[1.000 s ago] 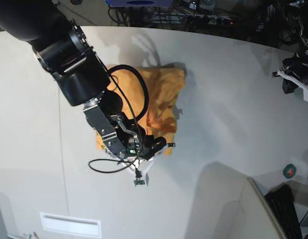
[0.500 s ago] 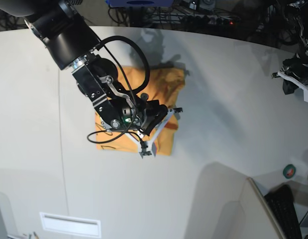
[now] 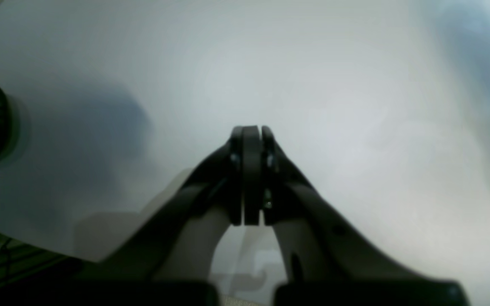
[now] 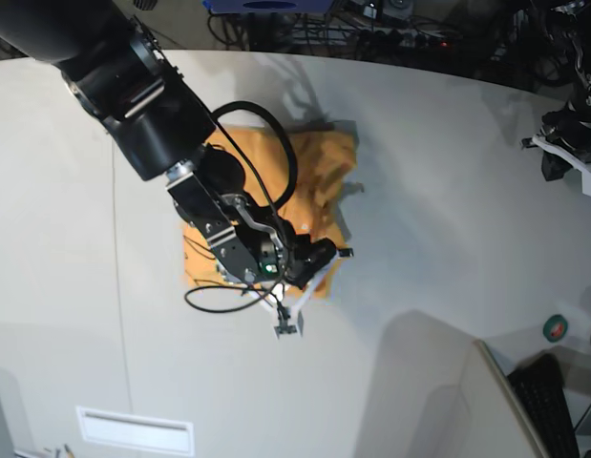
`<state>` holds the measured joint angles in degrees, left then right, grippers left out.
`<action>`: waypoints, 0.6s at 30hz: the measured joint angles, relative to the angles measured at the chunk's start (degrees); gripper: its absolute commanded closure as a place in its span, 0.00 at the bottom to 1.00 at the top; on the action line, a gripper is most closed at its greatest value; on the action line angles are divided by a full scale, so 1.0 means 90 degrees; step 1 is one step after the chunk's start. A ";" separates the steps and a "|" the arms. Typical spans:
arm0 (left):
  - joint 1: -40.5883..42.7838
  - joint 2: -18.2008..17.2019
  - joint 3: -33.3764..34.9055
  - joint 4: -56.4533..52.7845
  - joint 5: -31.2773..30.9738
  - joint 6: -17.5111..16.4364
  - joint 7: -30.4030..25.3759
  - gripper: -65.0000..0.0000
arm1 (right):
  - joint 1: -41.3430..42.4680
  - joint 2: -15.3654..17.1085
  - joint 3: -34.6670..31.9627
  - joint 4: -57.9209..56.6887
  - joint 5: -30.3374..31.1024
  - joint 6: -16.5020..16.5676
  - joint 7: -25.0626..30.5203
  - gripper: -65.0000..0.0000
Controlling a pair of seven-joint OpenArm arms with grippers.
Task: Layout the t-shirt on the table in an organized manner, then fold the t-shirt properly
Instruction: 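Smooth and tuck the folded shirt edges with the right gripper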
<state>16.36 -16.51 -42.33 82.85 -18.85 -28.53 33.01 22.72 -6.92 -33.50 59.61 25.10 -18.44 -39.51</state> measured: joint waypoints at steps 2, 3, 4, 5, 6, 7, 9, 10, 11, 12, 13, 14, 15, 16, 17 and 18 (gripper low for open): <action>0.0002 0.0000 0.0000 0.0000 0.0000 0.0000 0.0002 1.00 | 0.0170 -0.0063 -0.0002 -0.0153 0.0039 0.0027 0.0112 1.00; 0.0000 -0.0002 0.0000 0.0000 0.0000 0.0000 0.0005 1.00 | 0.0240 -0.0061 -0.0092 -0.0253 0.0024 0.0022 0.0189 1.00; -0.0002 0.0000 0.0000 0.0000 0.0000 0.0000 0.0002 1.00 | 0.0291 -0.0061 -0.0158 -0.0367 0.0027 0.0024 0.0304 1.00; 0.0000 0.0000 0.0000 0.0000 0.0000 0.0000 0.0000 1.00 | 0.0335 -0.0075 -0.0172 -0.0515 0.0058 0.0027 0.0403 1.00; 0.0000 0.0002 0.0000 0.0000 0.0000 0.0000 0.0002 1.00 | 0.0369 -0.0075 -0.0197 -0.0658 0.0073 0.0029 0.0508 1.00; 0.0000 0.0002 0.0000 0.0000 0.0000 0.0000 0.0002 1.00 | 0.0389 -0.0075 -0.0197 -0.0794 0.0189 0.0024 0.0648 1.00; -0.0005 0.0000 0.0000 0.0000 0.0000 0.0000 0.0002 1.00 | 0.0464 -0.0061 -0.0204 -0.1001 0.0534 0.0036 0.0993 1.00; -0.0010 -0.0002 0.0000 0.0000 0.0000 0.0002 0.0002 1.00 | 0.0488 -0.0058 -0.0211 -0.1018 0.0525 0.0172 0.1214 1.00; -0.0015 0.0000 0.0000 0.0000 0.0000 0.0000 0.0002 1.00 | 0.0525 -0.0039 -0.0209 -0.0993 0.0512 0.0508 0.1365 1.00; -0.0017 0.0002 0.0000 0.0000 -0.0002 0.0000 0.0000 1.00 | 0.0559 -0.0019 -0.0211 -0.0886 0.0561 0.0775 0.1348 1.00; -0.0017 0.0002 0.0000 0.0000 0.0000 0.0000 0.0002 1.00 | 0.0566 -0.0005 -0.0211 -0.0687 0.0578 0.0855 0.1326 1.00; -0.0017 0.0002 0.0000 0.0000 -0.0002 0.0000 0.0000 1.00 | 0.0576 -0.0002 -0.0211 -0.0466 0.0542 0.0838 0.1200 1.00; -0.0017 0.0000 0.0000 0.0000 -0.0002 0.0000 0.0000 1.00 | 0.0595 0.0036 -0.0231 -0.0238 0.0554 0.0835 0.0901 1.00; -0.0015 0.0002 0.0000 0.0000 -0.0002 0.0000 0.0000 1.00 | 0.0624 0.0121 -0.0243 -0.0066 0.0627 0.0755 0.0656 1.00; -0.0017 0.0002 0.0000 0.0000 0.0005 0.0002 0.0007 1.00 | 0.0627 0.0199 -0.0243 0.0036 0.0644 0.0597 0.0386 1.00; -0.0015 0.0002 0.0000 0.0000 0.0000 0.0000 0.0002 1.00 | 0.0619 0.0296 -0.0243 0.0044 0.0619 0.0444 0.0364 1.00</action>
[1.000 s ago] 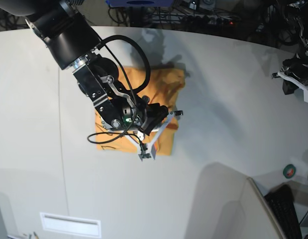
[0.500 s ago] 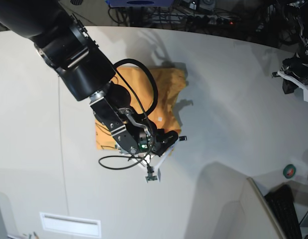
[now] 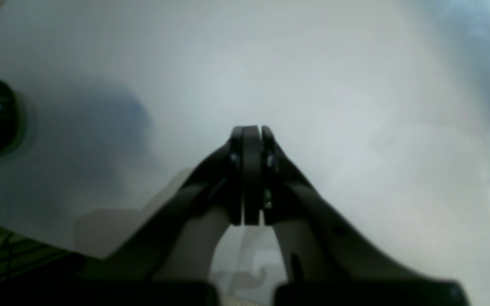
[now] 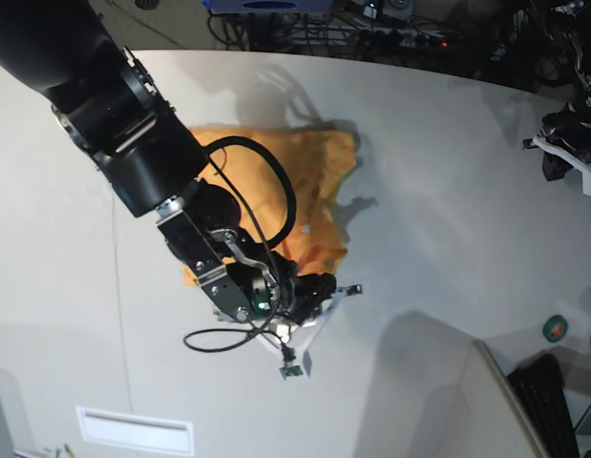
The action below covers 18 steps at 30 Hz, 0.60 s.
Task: Layout the t-shirt on the table in an organized manner, then fold the t-shirt properly
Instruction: 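Smooth and tuck the folded shirt edges with the right gripper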
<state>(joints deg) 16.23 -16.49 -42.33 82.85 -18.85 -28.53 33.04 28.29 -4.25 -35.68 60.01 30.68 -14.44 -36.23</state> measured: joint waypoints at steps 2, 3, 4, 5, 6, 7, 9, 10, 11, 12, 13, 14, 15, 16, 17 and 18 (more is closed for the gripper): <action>-0.0002 0.0000 0.0000 0.0000 0.0000 0.0000 0.0000 1.00 | -0.0168 0.0267 0.0007 0.0000 -0.0097 -0.0090 -0.0005 1.00; -0.0005 0.0000 0.0000 0.0000 -0.0002 0.0000 -0.0002 1.00 | -0.0289 0.0391 0.0022 -0.0010 -0.0102 -0.0131 -0.0053 1.00; -0.0002 0.0000 0.0000 0.0000 -0.0002 0.0000 -0.0002 1.00 | -0.0381 0.0464 0.0022 -0.0032 -0.0112 -0.0134 -0.0119 1.00; -0.0002 0.0002 0.0000 0.0000 -0.0002 0.0000 0.0000 1.00 | -0.0474 0.0505 0.0022 -0.0046 -0.0100 -0.0131 -0.0155 1.00; -0.0002 0.0005 0.0000 0.0000 0.0000 0.0000 0.0000 1.00 | -0.0559 0.0508 0.0017 -0.0049 -0.0092 -0.0134 -0.0165 1.00; -0.0005 0.0010 0.0000 0.0000 -0.0002 0.0000 -0.0002 1.00 | -0.0602 0.0483 0.0005 -0.0049 -0.0090 -0.0134 -0.0168 1.00; -0.0002 0.0005 0.0000 0.0000 0.0000 0.0002 0.0000 1.00 | -0.0646 0.0401 0.0005 -0.0002 -0.0070 -0.0126 -0.0141 1.00; -0.0002 0.0000 0.0000 0.0000 0.0002 0.0000 0.0000 1.00 | -0.0668 0.0374 0.0005 0.0029 -0.0068 -0.0124 -0.0087 1.00; -0.0005 0.0000 0.0000 0.0000 -0.0002 0.0000 -0.0002 1.00 | -0.0682 0.0347 0.0005 0.0041 -0.0070 -0.0121 -0.0063 1.00; -0.0005 0.0000 0.0000 0.0000 0.0000 0.0000 -0.0002 1.00 | -0.0702 0.0306 -0.0073 0.0039 -0.0092 -0.0134 -0.0070 1.00; -0.0007 0.0002 0.0000 0.0000 0.0000 0.0000 0.0000 1.00 | -0.0707 0.0277 -0.0311 0.0036 -0.0138 -0.0160 -0.0039 1.00; -0.0007 0.0002 0.0000 0.0000 0.0000 0.0000 0.0000 1.00 | -0.0702 0.0223 -0.0588 0.0034 -0.0119 -0.0168 -0.0049 1.00; -0.0005 0.0005 0.0000 0.0000 -0.0002 0.0000 -0.0002 1.00 | -0.0704 0.0138 -0.0865 0.0034 -0.0097 -0.0143 -0.0063 1.00; -0.0002 0.0005 0.0000 0.0000 0.0000 0.0000 0.0000 1.00 | -0.0714 0.0012 -0.1098 0.0034 -0.0080 -0.0131 -0.0080 1.00; -0.0005 0.0005 0.0000 0.0000 0.0002 0.0000 0.0002 1.00 | -0.0731 -0.0153 -0.1302 0.0027 -0.0053 -0.0129 -0.0097 1.00; -0.0005 0.0000 0.0000 0.0000 0.0000 0.0000 0.0000 1.00 | -0.0736 -0.0279 -0.1508 0.0029 -0.0046 -0.0107 -0.0085 1.00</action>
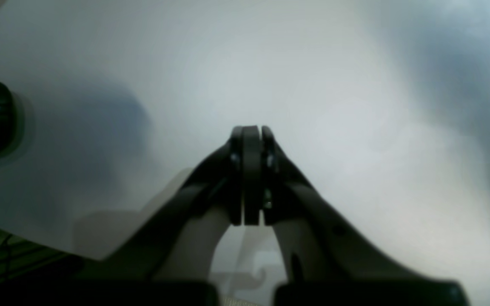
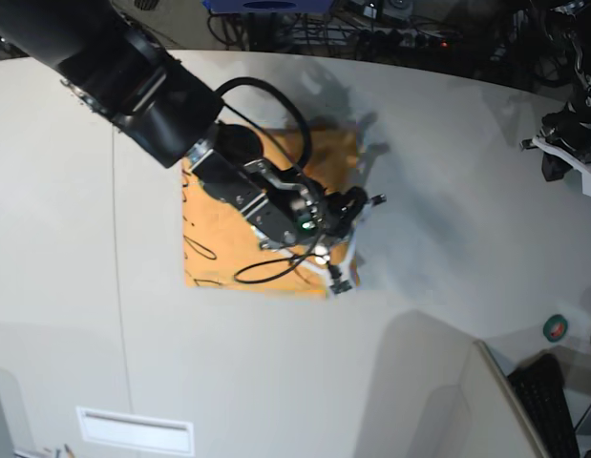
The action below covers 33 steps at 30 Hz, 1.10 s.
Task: Layout the t-shirt on the table in an organized manner, then fold the t-shirt properly
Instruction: 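Smooth and tuck the folded shirt edges with the right gripper, then grasp the folded shirt with the left gripper and rotate it on the table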
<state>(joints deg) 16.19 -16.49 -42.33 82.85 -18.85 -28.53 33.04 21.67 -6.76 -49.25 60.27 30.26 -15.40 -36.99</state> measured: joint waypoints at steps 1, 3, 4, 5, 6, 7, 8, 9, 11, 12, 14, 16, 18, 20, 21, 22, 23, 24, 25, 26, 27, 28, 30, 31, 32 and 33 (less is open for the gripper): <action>0.0002 0.0000 0.0000 0.0000 0.0000 0.0000 0.0000 1.00 | 0.0007 -0.0066 -0.0180 0.0015 0.0051 0.0017 0.0000 1.00; 0.0005 0.0000 0.0000 0.0000 0.0000 0.0000 0.0000 1.00 | 0.0029 -0.0078 -0.0459 0.0039 0.0041 0.0041 0.0036 1.00; 0.0005 0.0000 0.0000 0.0000 0.0000 0.0000 0.0000 1.00 | 0.0032 -0.0034 -0.0512 0.0092 0.0027 0.0036 0.0005 1.00; 0.0005 0.0002 0.0000 0.0000 -0.0002 0.0000 0.0000 1.00 | 0.0024 0.0049 -0.0510 0.0204 0.0017 0.0024 -0.0073 1.00; 0.0005 0.0002 0.0000 0.0000 -0.0002 0.0000 -0.0002 1.00 | 0.0022 0.0129 -0.0478 0.0357 -0.0012 -0.0024 -0.0100 1.00; 0.0005 0.0002 0.0000 0.0000 -0.0002 0.0000 -0.0002 1.00 | 0.0024 0.0214 -0.0410 0.0563 -0.0039 -0.0029 -0.0185 1.00; 0.0007 0.0007 0.0000 0.0000 -0.0002 0.0000 -0.0002 1.00 | 0.0036 0.0301 -0.0289 0.0806 -0.0002 -0.0029 -0.0299 1.00; 0.0005 0.0005 0.0000 0.0000 0.0000 0.0000 0.0002 1.00 | 0.0039 0.0367 -0.0107 0.1020 0.0049 -0.0027 -0.0401 1.00; 0.0005 0.0000 0.0002 0.0002 0.0000 0.0000 0.0000 1.00 | 0.0073 0.0403 0.0379 0.1124 -0.0002 -0.0024 -0.0384 1.00; 0.0002 0.0000 0.0002 0.0010 0.0002 0.0000 0.0005 1.00 | 0.0107 0.0437 0.0583 0.1064 0.0007 -0.0024 -0.0342 1.00; -0.0002 -0.0015 0.0180 0.0027 0.0000 0.0017 -0.0007 1.00 | 0.0202 0.0469 0.0818 0.0597 -0.0070 -0.0041 -0.0294 1.00; -0.0015 -0.0017 0.0597 0.0104 0.0051 0.0022 0.0034 1.00 | 0.0180 0.0593 0.0840 0.0381 -0.0068 -0.0061 -0.0403 1.00; -0.0041 0.0058 0.1022 0.0372 0.0007 0.0000 0.0039 1.00 | 0.0046 0.0755 0.0835 0.0639 0.0015 -0.0063 -0.0449 1.00; -0.0124 0.0257 0.1287 0.0673 -0.0046 0.0000 0.0282 1.00 | -0.0107 0.0979 0.0894 0.1243 -0.0005 -0.0051 -0.0440 1.00; -0.0226 0.0410 0.1333 0.0857 -0.0063 -0.0002 0.0682 1.00 | -0.0197 0.1090 0.1127 0.1542 0.0034 -0.0024 -0.0461 1.00; -0.0352 0.0556 0.1309 0.1037 -0.0197 0.0000 0.1107 1.00 | -0.0291 0.1217 0.1404 0.1819 0.0070 -0.0022 -0.0454 1.00; -0.0495 0.0651 0.1280 0.1183 -0.0442 -0.0002 0.1462 0.90 | -0.0379 0.1360 0.1642 0.2028 0.0039 -0.0024 -0.0401 1.00; -0.0617 0.0665 0.1265 0.1316 -0.0680 0.0002 0.1734 0.72 | -0.0483 0.1513 0.1906 0.2198 0.0029 -0.0022 -0.0406 1.00; -0.0736 0.0631 0.1270 0.1382 -0.1022 0.0000 0.1933 0.54 | -0.0583 0.1693 0.2144 0.2319 0.0010 -0.0024 -0.0486 1.00; -0.0845 0.0602 0.1285 0.1406 -0.1413 0.0002 0.2081 0.36 | -0.0692 0.1892 0.2380 0.2416 -0.0032 -0.0027 -0.0644 1.00; -0.0930 0.0588 0.1333 0.1394 -0.1741 0.0005 0.2237 0.18 | -0.0838 0.2096 0.2633 0.2531 -0.0049 -0.0056 -0.0743 1.00; -0.0986 0.0573 0.1491 0.1307 -0.1989 0.0044 0.2336 0.06 | -0.0991 0.2237 0.2907 0.2679 -0.0070 -0.0058 -0.0748 1.00; -0.1037 0.0551 0.2025 0.0950 -0.2426 0.0044 0.2402 0.00 | -0.1273 0.2446 0.3368 0.2975 -0.0039 -0.0046 -0.0760 1.00; -0.1088 0.0597 0.2375 0.0721 -0.2499 0.0046 0.2390 0.00 | -0.1372 0.2518 0.3628 0.3079 0.0010 -0.0022 -0.0763 1.00; -0.1185 0.0617 0.2701 0.0457 -0.2548 0.0041 0.2382 0.00 | -0.1452 0.2572 0.3876 0.3164 0.0029 -0.0019 -0.0758 1.00; -0.1299 0.0658 0.2965 0.0223 -0.2560 0.0061 0.2327 0.00 | -0.1525 0.2650 0.4080 0.3215 0.0027 -0.0010 -0.0736 1.00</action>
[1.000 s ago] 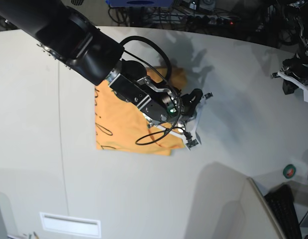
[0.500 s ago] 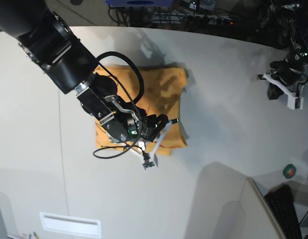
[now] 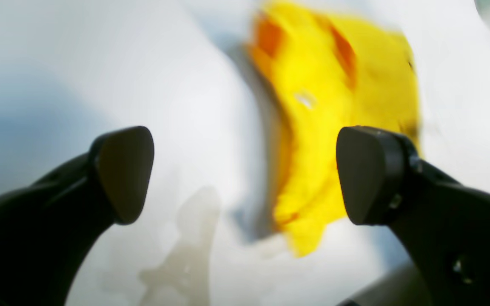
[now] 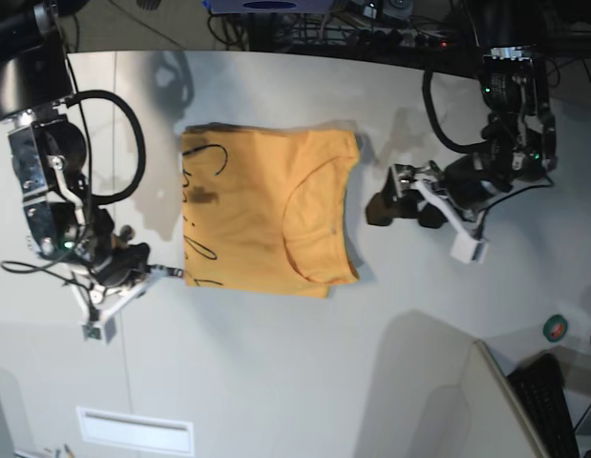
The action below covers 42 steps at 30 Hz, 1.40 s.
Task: Layout the t-shirt on the table in an organized manner, then fold the t-shirt properly
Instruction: 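Grasp the folded shirt with the left gripper and rotate it on the table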
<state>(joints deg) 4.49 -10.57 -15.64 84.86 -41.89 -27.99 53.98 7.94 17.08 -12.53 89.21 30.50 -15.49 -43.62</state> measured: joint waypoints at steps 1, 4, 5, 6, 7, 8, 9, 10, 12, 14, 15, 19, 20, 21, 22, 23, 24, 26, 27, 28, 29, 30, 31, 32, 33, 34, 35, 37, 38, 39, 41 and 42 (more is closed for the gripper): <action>-0.0102 0.0007 0.0219 -0.0236 -0.0029 0.0005 -0.0228 0.00 | -0.0061 0.0080 0.0165 0.0024 -0.0005 0.0005 0.0005 1.00; -0.0384 -0.0032 0.0736 -0.0945 -0.0083 0.0012 -0.0731 0.00 | -0.0323 0.0342 0.0554 0.0029 -0.0056 0.0000 0.0010 1.00; -0.0449 -0.0010 0.0869 -0.1178 -0.0051 0.0049 -0.0816 0.00 | -0.0406 0.0372 0.0651 0.0029 -0.0053 0.0002 0.0007 1.00; -0.0510 0.0024 0.1003 -0.1426 -0.0027 0.0058 -0.0903 0.00 | -0.0469 0.0364 0.0704 0.0027 -0.0051 0.0058 0.0005 1.00; -0.0576 0.0090 0.1115 -0.1637 -0.0010 0.0061 -0.0937 0.00 | -0.0525 0.0355 0.0804 0.0027 -0.0041 0.0318 -0.0005 1.00; -0.0636 0.0134 0.1241 -0.1838 -0.0007 0.0073 -0.1032 0.00 | -0.0573 0.0301 0.0935 0.0029 0.0068 0.0534 -0.0015 1.00; -0.0724 0.0192 0.1404 -0.2047 -0.0029 0.0058 -0.1134 0.00 | -0.0622 0.0250 0.1098 0.0029 0.0073 0.0680 -0.0015 1.00; -0.0828 0.0270 0.1571 -0.2256 -0.0019 0.0056 -0.1241 0.00 | -0.0675 0.0236 0.1246 0.0029 0.0061 0.0695 0.0012 1.00; -0.1066 0.0391 0.1770 -0.2637 -0.0058 0.0053 -0.1528 0.00 | -0.0770 0.0287 0.1440 0.0027 -0.0029 0.0741 0.0005 1.00; -0.1299 0.0430 0.1953 -0.3028 -0.0117 -0.0012 -0.1705 0.00 | -0.0872 0.0311 0.1603 0.0005 -0.0051 0.0857 0.0010 1.00; -0.1370 0.0452 0.1967 -0.3198 -0.0129 -0.0032 -0.1792 0.00 | -0.0925 0.0306 0.1678 0.0005 -0.0046 0.0928 0.0002 1.00; -0.1608 0.0503 0.1960 -0.3798 -0.0253 -0.0092 -0.2004 0.26 | -0.1161 0.0238 0.2140 0.0010 0.0000 0.1234 0.0000 1.00; -0.1685 0.0505 0.1970 -0.3954 -0.0219 -0.0073 -0.2001 0.38 | -0.1212 0.0240 0.2280 0.0007 -0.0007 0.1316 -0.0005 1.00; -0.1773 0.0505 0.2057 -0.4124 -0.0180 -0.0063 -0.2062 0.52 | -0.1277 0.0255 0.2426 0.0005 -0.0024 0.1370 0.0002 1.00; -0.1836 0.0493 0.2237 -0.4216 -0.0063 -0.0058 -0.2084 0.65 | -0.1316 0.0279 0.2545 0.0005 -0.0056 0.1428 0.0002 1.00; -0.1892 0.0486 0.2419 -0.4286 0.0143 -0.0063 -0.2103 0.79 | -0.1348 0.0294 0.2640 0.0000 -0.0073 0.1447 0.0005 1.00; -0.1945 0.0498 0.2596 -0.4362 0.0253 -0.0066 -0.2118 0.92 | -0.1375 0.0294 0.2693 0.0000 -0.0075 0.1460 0.0017 1.00; -0.2047 0.0505 0.2902 -0.4374 0.0525 -0.0085 -0.2103 1.00 | -0.1428 0.0287 0.2730 -0.0002 -0.0049 0.1518 0.0010 1.00; -0.2103 0.0505 0.3045 -0.4342 0.0682 -0.0085 -0.2093 1.00 | -0.1457 0.0282 0.2747 -0.0002 -0.0049 0.1520 0.0005 1.00; -0.2178 0.0498 0.3225 -0.4328 0.0799 -0.0085 -0.2091 1.00 | -0.1491 0.0270 0.2776 -0.0002 -0.0053 0.1518 0.0007 1.00; -0.2268 0.0457 0.3441 -0.4325 0.0884 -0.0087 -0.2069 1.00 | -0.1528 0.0277 0.2773 -0.0002 -0.0056 0.1518 0.0005 1.00; -0.2373 0.0357 0.3723 -0.4313 0.1020 -0.0131 -0.2040 1.00 | -0.1566 0.0272 0.2773 -0.0002 -0.0063 0.1518 0.0012 1.00; -0.2484 0.0245 0.4051 -0.4235 0.1190 -0.0199 -0.1996 1.00 | -0.1588 0.0274 0.2773 -0.0002 -0.0053 0.1518 0.0002 1.00; -0.2613 0.0114 0.4461 -0.4082 0.1423 -0.0211 -0.1914 1.00 | -0.1610 0.0274 0.2773 -0.0007 -0.0053 0.1518 0.0002 1.00; -0.2737 -0.0041 0.4894 -0.3881 0.1712 -0.0214 -0.1889 1.00 | -0.1632 0.0289 0.2773 -0.0010 -0.0051 0.1518 0.0007 1.00; -0.2854 -0.0228 0.5421 -0.3657 0.1965 -0.0194 -0.1933 1.00 | -0.1659 0.0294 0.2773 -0.0007 -0.0056 0.1518 0.0012 1.00; -0.2997 -0.0447 0.5991 -0.3417 0.2249 -0.0182 -0.1928 1.00 | -0.1668 0.0294 0.2773 -0.0010 -0.0051 0.1518 0.0012 1.00; -0.3310 -0.0743 0.7138 -0.2982 0.2837 -0.0393 -0.1967 1.00 | -0.1702 0.0294 0.2776 -0.0007 -0.0053 0.1518 0.0010 1.00; -0.3485 -0.0855 0.7652 -0.2776 0.3203 -0.0563 -0.1906 1.00 | -0.1715 0.0291 0.2776 -0.0010 -0.0053 0.1518 0.0012 1.00; -0.3640 -0.0911 0.8150 -0.2569 0.3555 -0.0741 -0.1899 1.00 | -0.1717 0.0289 0.2773 -0.0007 -0.0032 0.1518 0.0010 1.00; -0.3808 -0.0967 0.8886 -0.2171 0.4235 -0.1229 -0.1783 1.00 | -0.1722 0.0265 0.2769 -0.0010 -0.0051 0.1520 0.0010 1.00; -0.3815 -0.0967 0.9085 -0.2028 0.4566 -0.1222 -0.1751 1.00 | -0.1722 0.0270 0.2769 -0.0010 -0.0053 0.1518 -0.0007 1.00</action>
<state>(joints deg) -29.85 -19.27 66.13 66.61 -0.80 -38.98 38.22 -7.55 19.51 12.38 89.12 30.02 -1.83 -43.68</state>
